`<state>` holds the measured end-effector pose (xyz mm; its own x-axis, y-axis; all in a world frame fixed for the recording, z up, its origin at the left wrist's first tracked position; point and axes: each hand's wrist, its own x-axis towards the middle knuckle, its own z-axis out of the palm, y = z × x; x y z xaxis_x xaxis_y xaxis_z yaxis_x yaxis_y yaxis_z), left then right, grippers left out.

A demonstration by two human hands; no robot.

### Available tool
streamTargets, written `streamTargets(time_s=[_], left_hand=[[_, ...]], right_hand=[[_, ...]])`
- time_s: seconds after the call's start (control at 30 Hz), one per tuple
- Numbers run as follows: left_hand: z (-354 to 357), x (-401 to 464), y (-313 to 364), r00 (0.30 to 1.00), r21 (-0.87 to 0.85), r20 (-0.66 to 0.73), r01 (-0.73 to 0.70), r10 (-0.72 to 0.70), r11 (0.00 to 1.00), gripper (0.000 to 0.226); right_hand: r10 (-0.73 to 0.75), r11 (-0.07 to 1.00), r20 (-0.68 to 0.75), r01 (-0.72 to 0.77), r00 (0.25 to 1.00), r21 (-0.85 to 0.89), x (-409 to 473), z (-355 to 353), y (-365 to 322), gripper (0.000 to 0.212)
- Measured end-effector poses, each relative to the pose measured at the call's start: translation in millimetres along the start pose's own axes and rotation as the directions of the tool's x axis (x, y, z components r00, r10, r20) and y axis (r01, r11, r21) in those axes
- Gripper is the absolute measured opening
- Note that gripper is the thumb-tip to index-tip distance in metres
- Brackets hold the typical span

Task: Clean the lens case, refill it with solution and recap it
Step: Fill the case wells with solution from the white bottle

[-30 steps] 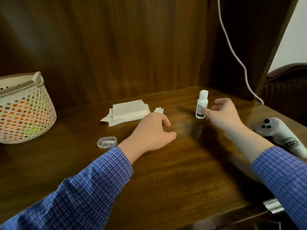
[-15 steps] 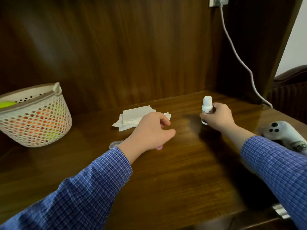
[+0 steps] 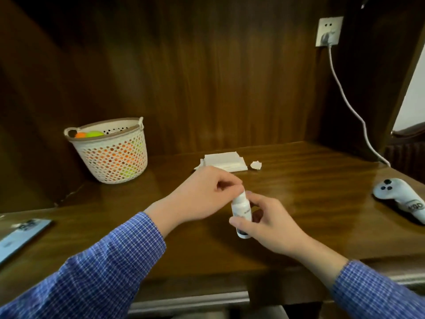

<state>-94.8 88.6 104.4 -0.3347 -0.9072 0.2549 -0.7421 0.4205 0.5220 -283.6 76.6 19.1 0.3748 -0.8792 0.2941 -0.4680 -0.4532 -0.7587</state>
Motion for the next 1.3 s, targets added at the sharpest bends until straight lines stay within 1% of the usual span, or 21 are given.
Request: streamTargets(time_s=[0.13, 0.2, 0.3, 0.4, 0.5, 0.63, 0.8, 0.9, 1.0, 1.1, 1.17, 1.23, 1.27, 1.3], left_hand=[[-11.6, -26.3, -15.3, 1.0, 0.049, 0.016, -0.004, 0.003, 0.999, 0.029], [-13.2, -32.7, -24.2, 0.999, 0.097, 0.035, 0.019, -0.023, 0.995, 0.033], [-10.5, -34.6, -37.9, 0.995, 0.103, 0.062, 0.065, -0.071, 0.993, 0.035], [-6.9, -30.6, -50.7, 0.996, 0.1, 0.024, 0.089, -0.092, 0.991, 0.03], [-6.0, -19.3, -63.9, 0.994, 0.057, -0.044, 0.104, -0.102, 0.993, 0.035], [-7.1, 1.5, -79.5, 0.99, 0.029, -0.064, 0.125, -0.123, 0.992, 0.039], [-4.4, 25.2, -94.3, 0.984, 0.031, -0.108, 0.148, -0.144, 0.988, 0.04], [-1.3, 34.4, -101.1, 0.979, -0.003, -0.134, 0.154, -0.153, 0.988, 0.041], [0.9, 37.3, -108.1, 0.976, -0.02, -0.148, 0.16, -0.162, 0.987, 0.038], [5.5, 36.6, -113.2, 0.971, -0.037, -0.176, 0.158, -0.162, 0.987, 0.036], [8.3, 36.9, -117.7, 0.959, -0.138, -0.192, 0.185, -0.209, 0.973, 0.036], [10.0, 39.4, -122.3, 0.949, -0.27, -0.173, 0.211, -0.263, 0.939, 0.037], [9.5, 41.7, -124.4, 0.942, -0.362, -0.147, 0.232, -0.301, 0.903, 0.038], [8.3, 44.0, -126.2, 0.928, -0.497, -0.098, 0.268, -0.361, 0.825, 0.038]], right_hand=[[-0.047, 0.998, 0.071, 0.05, 0.996, -0.033, -0.9, 18.3, -14.7, 0.043], [-0.06, 0.996, 0.109, 0.068, 0.992, -0.065, 2.0, 27.8, -18.0, 0.044], [-0.075, 0.985, 0.14, 0.096, 0.987, -0.146, 8.7, 42.4, -18.2, 0.04], [-0.101, 0.957, 0.169, 0.143, 0.98, -0.254, 19.6, 51.8, -15.8, 0.037], [-0.135, 0.934, 0.19, 0.189, 0.973, -0.303, 41.3, 55.1, -11.2, 0.038], [-0.113, 0.935, 0.194, 0.171, 0.974, -0.31, 71.3, 57.5, -1.3, 0.034], [-0.119, 0.932, 0.182, 0.173, 0.976, -0.318, 98.2, 58.4, 13.1, 0.039], [-0.101, 0.929, 0.172, 0.154, 0.98, -0.338, 107.6, 62.3, 17.7, 0.038], [-0.117, 0.928, 0.163, 0.166, 0.98, -0.334, 111.7, 67.0, 18.9, 0.036], [-0.117, 0.924, 0.174, 0.172, 0.978, -0.341, 111.4, 67.6, 18.1, 0.039], [-0.108, 0.919, 0.189, 0.171, 0.976, -0.356, 109.8, 67.4, 16.3, 0.045], [-0.107, 0.916, 0.188, 0.17, 0.976, -0.363, 107.4, 67.7, 15.7, 0.046], [-0.117, 0.914, 0.18, 0.176, 0.977, -0.365, 107.0, 67.5, 15.5, 0.044], [-0.132, 0.909, 0.176, 0.189, 0.976, -0.37, 107.2, 67.1, 15.4, 0.042]])
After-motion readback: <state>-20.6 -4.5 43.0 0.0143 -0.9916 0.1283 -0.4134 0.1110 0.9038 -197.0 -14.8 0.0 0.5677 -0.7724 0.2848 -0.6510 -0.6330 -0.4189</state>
